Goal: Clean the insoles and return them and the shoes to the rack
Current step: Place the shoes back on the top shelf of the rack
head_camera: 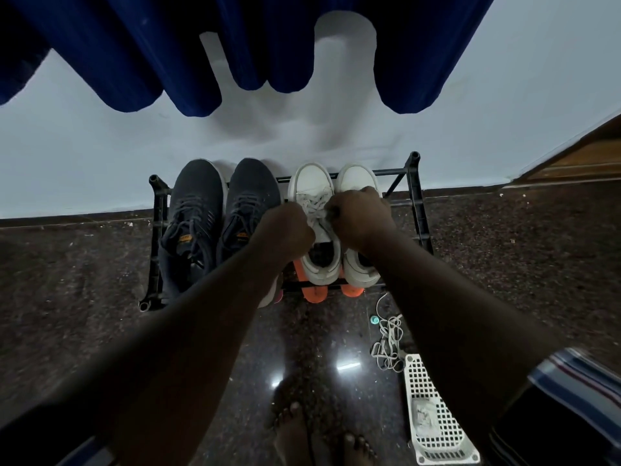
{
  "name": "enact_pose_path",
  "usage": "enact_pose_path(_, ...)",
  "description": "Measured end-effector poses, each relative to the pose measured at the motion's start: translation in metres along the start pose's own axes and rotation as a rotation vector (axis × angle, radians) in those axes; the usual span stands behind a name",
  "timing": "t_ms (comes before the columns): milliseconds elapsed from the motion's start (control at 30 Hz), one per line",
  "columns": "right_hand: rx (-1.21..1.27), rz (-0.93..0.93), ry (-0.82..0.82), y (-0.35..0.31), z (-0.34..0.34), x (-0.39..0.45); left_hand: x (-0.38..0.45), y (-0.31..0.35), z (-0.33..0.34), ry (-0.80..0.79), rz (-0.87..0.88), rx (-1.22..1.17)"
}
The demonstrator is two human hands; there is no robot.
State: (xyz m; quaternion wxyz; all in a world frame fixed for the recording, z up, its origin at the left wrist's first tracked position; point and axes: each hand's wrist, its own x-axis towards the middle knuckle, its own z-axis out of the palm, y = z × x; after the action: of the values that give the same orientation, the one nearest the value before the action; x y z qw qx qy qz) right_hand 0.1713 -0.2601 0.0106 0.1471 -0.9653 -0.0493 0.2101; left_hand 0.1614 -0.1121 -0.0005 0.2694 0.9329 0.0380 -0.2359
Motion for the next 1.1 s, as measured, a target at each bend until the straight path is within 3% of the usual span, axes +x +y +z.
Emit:
enact_pose_path(100,0.133,0.075,0.056,-0.002,-0.003,-0.002,-0.009,-0.006,0.001,0.017,0.012,-0.11)
enact_pose_path(200,0.217,0.139,0.005,-0.005,-0.004,-0.004,-0.014,-0.012,0.005,0.062,0.043,-0.172)
enact_pose_path(367,0.122,0.123,-0.04,-0.01,-0.006,-0.009,-0.016,-0.01,0.012,0.177,0.051,-0.171)
enact_pose_path(567,0.062,0.088,-0.045,-0.011,-0.001,-0.013,-0.016,-0.007,0.02,0.183,0.067,-0.136)
enact_pose_path(767,-0.091,-0.003,0.194,-0.018,0.017,-0.015,-0.024,-0.013,0.022,0.131,0.065,-0.132)
enact_pose_path(900,-0.214,-0.048,0.247,-0.023,0.034,-0.018,-0.032,-0.015,0.025,0.142,0.066,-0.113)
enact_pose_path(1000,-0.221,-0.033,0.319,-0.022,0.04,-0.025,-0.04,-0.017,0.034,0.185,0.105,-0.147)
enact_pose_path(1100,-0.057,-0.09,0.401,-0.021,0.037,-0.039,-0.051,-0.02,0.044,0.241,0.13,-0.103)
